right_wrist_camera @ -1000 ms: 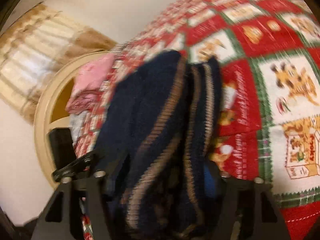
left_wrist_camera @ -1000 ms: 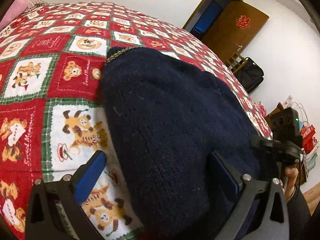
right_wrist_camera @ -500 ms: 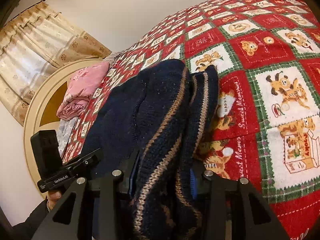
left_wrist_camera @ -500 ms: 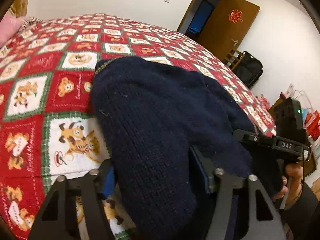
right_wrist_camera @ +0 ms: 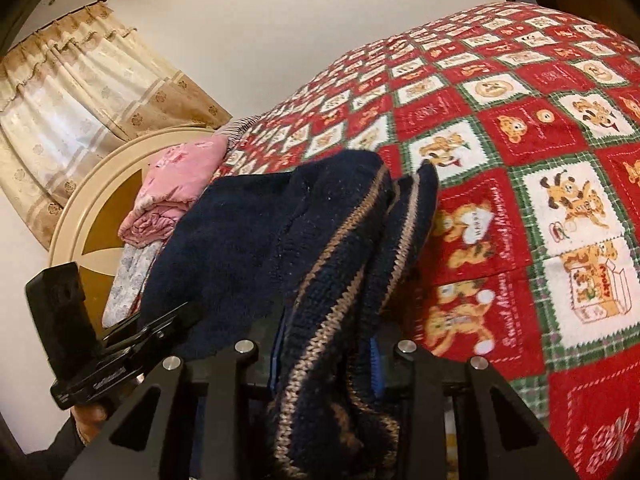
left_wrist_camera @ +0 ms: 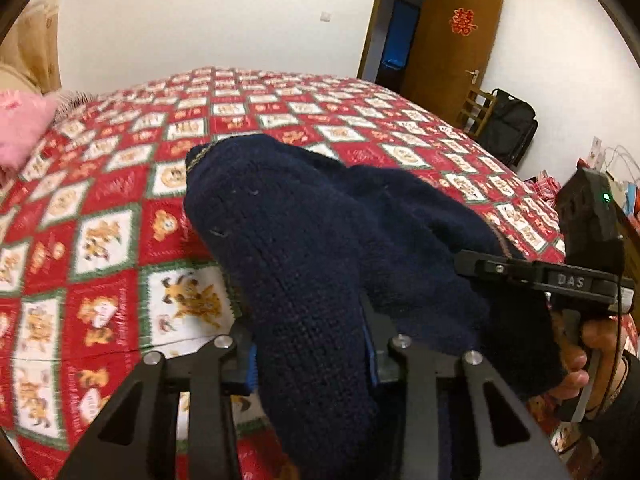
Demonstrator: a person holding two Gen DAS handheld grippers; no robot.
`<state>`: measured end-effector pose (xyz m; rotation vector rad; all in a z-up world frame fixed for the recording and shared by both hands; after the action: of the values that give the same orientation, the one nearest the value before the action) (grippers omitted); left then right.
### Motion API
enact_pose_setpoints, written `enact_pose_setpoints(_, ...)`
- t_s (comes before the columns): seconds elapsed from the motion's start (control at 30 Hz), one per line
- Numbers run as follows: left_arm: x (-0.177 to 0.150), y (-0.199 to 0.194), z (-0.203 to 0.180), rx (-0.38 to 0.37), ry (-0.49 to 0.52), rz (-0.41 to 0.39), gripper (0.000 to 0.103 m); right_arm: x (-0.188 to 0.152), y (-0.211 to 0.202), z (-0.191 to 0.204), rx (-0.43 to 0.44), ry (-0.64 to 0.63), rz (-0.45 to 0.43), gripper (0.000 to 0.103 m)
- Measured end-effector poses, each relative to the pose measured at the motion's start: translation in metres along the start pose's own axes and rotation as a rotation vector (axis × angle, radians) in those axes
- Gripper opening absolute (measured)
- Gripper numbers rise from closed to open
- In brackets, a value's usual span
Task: Fold small clothes
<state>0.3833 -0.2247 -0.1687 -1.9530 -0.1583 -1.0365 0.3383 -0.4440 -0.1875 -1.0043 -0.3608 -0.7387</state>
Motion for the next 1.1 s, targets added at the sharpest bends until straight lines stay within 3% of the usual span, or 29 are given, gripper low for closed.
enact_pose_setpoints(0.17, 0.000, -0.036, -0.005, -0.008, -0.014, -0.041, 0.039, -0.007, -0.011, 0.029, 0.046, -0.013, -0.014, 0.033)
enact_pose_setpoints(0.43, -0.019, -0.096, 0.012, 0.046, -0.040, -0.090, 0.039, -0.025, -0.019, 0.100, 0.124, -0.076, -0.005, 0.033)
enact_pose_setpoints(1.1, -0.081, -0.230, 0.095, 0.206, -0.190, -0.224, 0.039, -0.080, 0.028, 0.281, 0.256, -0.281, 0.094, 0.033)
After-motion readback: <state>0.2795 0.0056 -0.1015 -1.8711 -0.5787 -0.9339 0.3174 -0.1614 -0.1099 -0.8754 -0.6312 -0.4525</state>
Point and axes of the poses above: each gripper's, at about its wrist camera, not at the fingertips, and y roughly the way its jaws point, z to its left, x to its top, the point moved 4 cm from there along y, roughly the way its jaws point, and after that the axes turned 7 degrees about -x, right-handed, at the moved point
